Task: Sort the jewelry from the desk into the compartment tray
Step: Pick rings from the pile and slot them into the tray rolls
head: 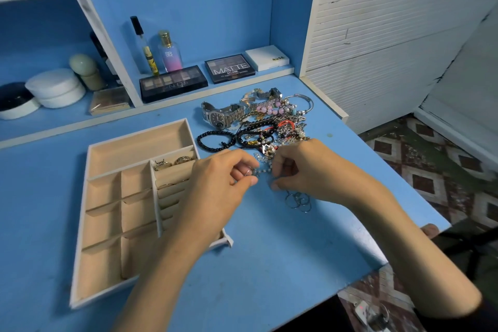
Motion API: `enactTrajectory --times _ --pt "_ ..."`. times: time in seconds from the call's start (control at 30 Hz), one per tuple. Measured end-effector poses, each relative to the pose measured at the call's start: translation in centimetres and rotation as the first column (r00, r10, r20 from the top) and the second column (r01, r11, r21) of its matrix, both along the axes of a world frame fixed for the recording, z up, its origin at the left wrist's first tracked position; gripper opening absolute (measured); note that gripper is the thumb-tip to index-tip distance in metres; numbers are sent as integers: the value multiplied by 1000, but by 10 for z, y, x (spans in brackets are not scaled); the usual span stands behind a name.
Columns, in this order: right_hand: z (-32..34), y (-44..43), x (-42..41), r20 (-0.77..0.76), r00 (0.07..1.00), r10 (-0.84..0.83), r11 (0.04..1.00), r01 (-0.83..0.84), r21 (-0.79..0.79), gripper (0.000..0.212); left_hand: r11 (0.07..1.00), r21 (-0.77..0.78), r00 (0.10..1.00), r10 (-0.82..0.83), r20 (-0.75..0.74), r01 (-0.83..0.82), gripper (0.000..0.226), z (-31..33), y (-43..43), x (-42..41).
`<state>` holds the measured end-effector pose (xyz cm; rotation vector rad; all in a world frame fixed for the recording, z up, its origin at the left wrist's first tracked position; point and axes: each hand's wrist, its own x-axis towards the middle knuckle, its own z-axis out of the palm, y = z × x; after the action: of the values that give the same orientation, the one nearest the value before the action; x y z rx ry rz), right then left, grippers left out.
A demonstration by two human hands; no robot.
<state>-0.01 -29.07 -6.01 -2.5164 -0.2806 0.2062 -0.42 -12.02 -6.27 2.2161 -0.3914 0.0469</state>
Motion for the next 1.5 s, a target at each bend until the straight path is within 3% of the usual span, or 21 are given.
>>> enactTrajectory --times 0.2,0.33,0.57,0.83,1.17,1.5 --pt "6 1 -3 70 997 -23 991 13 135 14 998 -23 997 64 54 -63 19 8 15 -2" --pt "10 13 4 117 992 -52 942 10 335 15 980 -121 985 163 55 -156 24 16 47 -3" --pt "3 74 25 226 971 -77 863 -48 504 5 951 -175 954 278 113 -256 16 10 105 1" --pt "-11 90 31 379 922 82 915 -220 337 8 947 -224 963 255 83 -232 20 -2 109 3" --pt "-11 88 28 238 968 76 869 -182 460 7 949 -200 964 259 64 -242 17 -5 111 3" --pt "-12 88 29 270 955 122 921 -210 327 9 955 -188 971 238 28 -229 19 -2 110 0"
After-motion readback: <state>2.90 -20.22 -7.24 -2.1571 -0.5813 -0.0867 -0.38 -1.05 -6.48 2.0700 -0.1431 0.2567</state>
